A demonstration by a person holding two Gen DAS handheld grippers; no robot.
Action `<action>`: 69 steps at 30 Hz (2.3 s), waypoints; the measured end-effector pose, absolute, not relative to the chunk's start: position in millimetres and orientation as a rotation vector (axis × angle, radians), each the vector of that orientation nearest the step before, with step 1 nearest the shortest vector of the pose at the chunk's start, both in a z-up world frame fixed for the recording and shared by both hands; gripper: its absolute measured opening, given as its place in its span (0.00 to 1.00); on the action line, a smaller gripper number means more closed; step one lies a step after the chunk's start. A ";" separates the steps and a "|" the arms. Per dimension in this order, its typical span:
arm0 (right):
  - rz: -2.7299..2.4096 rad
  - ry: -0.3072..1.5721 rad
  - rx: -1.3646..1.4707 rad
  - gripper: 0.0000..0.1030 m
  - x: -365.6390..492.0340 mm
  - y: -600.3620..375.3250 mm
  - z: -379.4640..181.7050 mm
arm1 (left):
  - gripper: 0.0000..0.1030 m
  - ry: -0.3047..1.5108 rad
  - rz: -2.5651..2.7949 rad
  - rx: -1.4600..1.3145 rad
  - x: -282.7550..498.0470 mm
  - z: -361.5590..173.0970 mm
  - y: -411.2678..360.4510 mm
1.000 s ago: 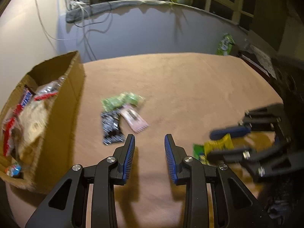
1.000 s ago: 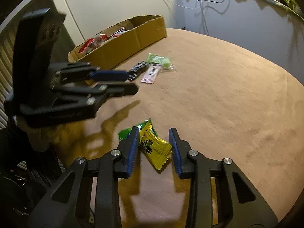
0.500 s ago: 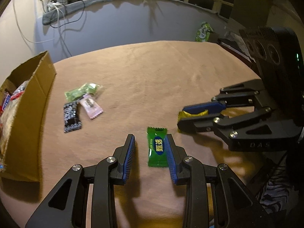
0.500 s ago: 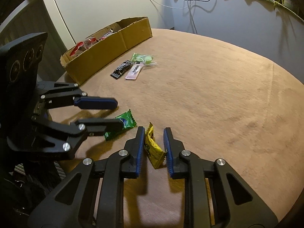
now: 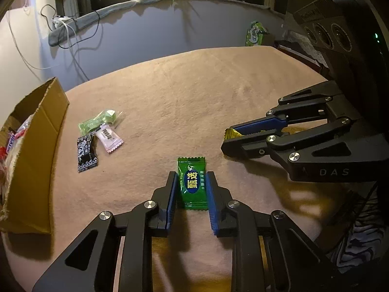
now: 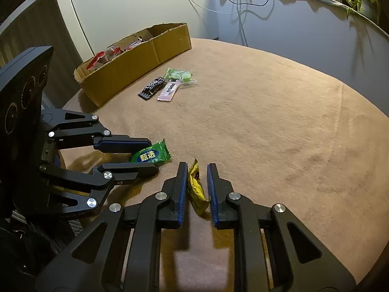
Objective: Organize snacks
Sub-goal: 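Close the left gripper on the green candy while the right gripper grasps the yellow packet, then carry the green candy with the left gripper and yellow packet with the right into the box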
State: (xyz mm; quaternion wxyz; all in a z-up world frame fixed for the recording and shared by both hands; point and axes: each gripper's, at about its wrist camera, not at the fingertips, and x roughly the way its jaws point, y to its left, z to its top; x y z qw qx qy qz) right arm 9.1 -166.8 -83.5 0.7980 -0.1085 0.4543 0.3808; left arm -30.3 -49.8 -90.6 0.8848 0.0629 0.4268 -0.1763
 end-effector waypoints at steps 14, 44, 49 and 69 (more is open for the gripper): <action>0.799 0.939 -0.192 0.11 11.8 -173.8 -69.0 | 0.19 0.856 -0.332 0.051 -27.7 -80.4 -34.4; 0.955 0.806 -0.148 0.11 36.7 -45.5 5.7 | 0.19 0.671 -0.147 -0.114 -33.3 -31.1 74.7; 0.977 0.804 -0.147 0.11 46.1 -15.5 7.8 | 0.19 0.653 -0.089 -0.150 -34.5 -28.6 103.0; 1.011 0.843 -0.161 0.11 95.8 77.3 -11.8 | 0.19 0.637 0.078 -0.209 -21.1 -27.8 169.6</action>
